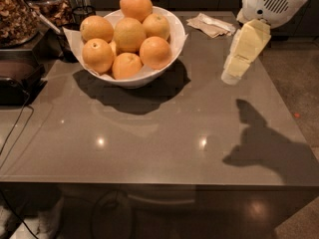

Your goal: Pick orange from white bowl

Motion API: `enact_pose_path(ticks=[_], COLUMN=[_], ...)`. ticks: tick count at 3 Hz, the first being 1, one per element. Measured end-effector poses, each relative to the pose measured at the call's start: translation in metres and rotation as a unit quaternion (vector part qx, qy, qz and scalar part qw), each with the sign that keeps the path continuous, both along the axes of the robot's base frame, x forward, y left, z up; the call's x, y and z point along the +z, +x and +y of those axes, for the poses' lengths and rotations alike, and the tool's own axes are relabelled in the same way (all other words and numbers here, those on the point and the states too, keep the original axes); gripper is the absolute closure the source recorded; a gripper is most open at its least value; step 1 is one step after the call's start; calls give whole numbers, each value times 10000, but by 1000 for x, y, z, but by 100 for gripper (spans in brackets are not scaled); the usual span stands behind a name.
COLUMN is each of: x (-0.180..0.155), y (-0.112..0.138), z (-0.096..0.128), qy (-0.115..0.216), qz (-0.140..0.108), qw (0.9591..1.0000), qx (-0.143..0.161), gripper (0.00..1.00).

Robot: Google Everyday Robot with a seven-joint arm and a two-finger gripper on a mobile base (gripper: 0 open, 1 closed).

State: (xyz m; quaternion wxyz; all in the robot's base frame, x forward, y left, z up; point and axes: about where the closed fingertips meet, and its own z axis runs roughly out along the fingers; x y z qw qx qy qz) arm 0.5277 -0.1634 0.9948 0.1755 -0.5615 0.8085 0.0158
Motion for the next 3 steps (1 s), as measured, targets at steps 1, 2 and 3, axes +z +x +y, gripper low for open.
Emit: enact_pose_path(ticks=[1, 2, 3], x=[17, 18, 24], y=[30, 34, 79], z=[23, 26, 67], qy=[208, 238, 464], qz=[-180, -243, -190], qw=[9996, 9994, 9987], qx=[-26, -31, -91], gripper=[0, 0, 0])
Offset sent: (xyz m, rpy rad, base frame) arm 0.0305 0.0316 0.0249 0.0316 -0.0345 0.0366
